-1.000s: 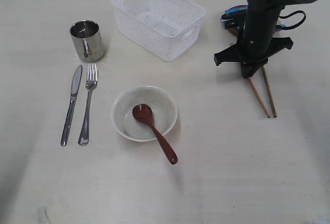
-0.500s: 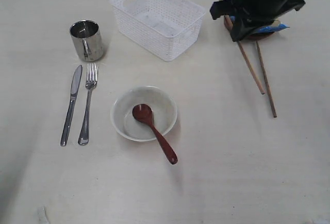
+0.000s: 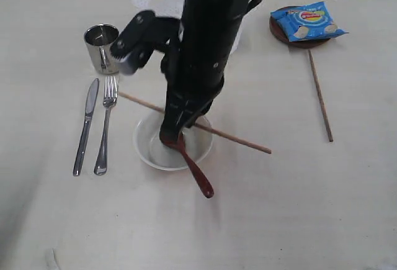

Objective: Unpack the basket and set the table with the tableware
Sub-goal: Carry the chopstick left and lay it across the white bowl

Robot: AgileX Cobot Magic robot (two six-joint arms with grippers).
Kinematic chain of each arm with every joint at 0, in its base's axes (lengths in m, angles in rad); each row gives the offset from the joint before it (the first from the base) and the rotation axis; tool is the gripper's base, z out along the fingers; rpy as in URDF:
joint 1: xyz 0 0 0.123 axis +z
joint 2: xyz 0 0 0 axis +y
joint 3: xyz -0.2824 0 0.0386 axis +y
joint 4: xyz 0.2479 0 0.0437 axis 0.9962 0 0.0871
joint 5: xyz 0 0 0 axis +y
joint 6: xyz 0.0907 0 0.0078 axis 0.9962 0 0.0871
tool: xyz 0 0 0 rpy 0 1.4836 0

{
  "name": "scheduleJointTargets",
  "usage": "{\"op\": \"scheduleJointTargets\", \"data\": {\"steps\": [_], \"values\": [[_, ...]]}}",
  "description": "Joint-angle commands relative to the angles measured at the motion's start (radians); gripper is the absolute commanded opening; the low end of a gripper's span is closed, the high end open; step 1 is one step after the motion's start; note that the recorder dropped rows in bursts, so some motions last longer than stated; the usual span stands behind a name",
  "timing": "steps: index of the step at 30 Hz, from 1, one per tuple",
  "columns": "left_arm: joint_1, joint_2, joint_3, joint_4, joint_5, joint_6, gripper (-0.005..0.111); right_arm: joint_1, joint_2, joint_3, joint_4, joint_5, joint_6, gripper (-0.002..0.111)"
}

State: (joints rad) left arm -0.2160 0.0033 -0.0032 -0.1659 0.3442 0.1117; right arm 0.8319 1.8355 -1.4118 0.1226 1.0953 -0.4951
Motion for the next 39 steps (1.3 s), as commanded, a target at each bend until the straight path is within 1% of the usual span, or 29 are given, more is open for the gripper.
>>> {"op": "scheduleJointTargets", "data": {"steps": [1,4,6,8,12,18,31,36,37,39], "values": [[-0.006,-0.003,0.003,0.003,-0.002,-0.001,0.0,0.073,0.083,-0.048,-0.087,0.039,0.025,0.0],[-0.006,-0.003,0.003,0.003,-0.002,-0.001,0.0,0.089,0.115,-0.119,-0.092,0.053,0.025,0.0],[-0.006,-0.003,0.003,0.003,-0.002,-0.001,0.0,0.089,0.156,-0.192,-0.146,0.098,0.041,0.0],[-0.006,-0.003,0.003,0.003,-0.002,-0.001,0.0,0.089,0.187,-0.218,-0.158,0.12,0.054,0.0],[-0.006,-0.003,0.003,0.003,-0.002,-0.001,0.0,0.089,0.235,-0.218,-0.155,0.126,0.054,0.0],[-0.006,-0.003,0.003,0.003,-0.002,0.001,0.0,0.089,0.242,-0.218,-0.187,0.097,0.054,0.0],[-0.006,-0.003,0.003,0.003,-0.002,0.001,0.0,0.089,0.265,-0.216,-0.144,0.109,0.065,0.0],[-0.006,-0.003,0.003,0.003,-0.002,0.001,0.0,0.089,0.265,-0.216,-0.15,0.109,0.084,0.032],[-0.006,-0.003,0.003,0.003,-0.002,0.001,0.0,0.089,0.265,-0.216,-0.15,0.109,0.088,0.036],[-0.006,-0.003,0.003,0.003,-0.002,0.001,0.0,0.089,0.265,-0.216,-0.15,0.109,0.09,0.037]]}}
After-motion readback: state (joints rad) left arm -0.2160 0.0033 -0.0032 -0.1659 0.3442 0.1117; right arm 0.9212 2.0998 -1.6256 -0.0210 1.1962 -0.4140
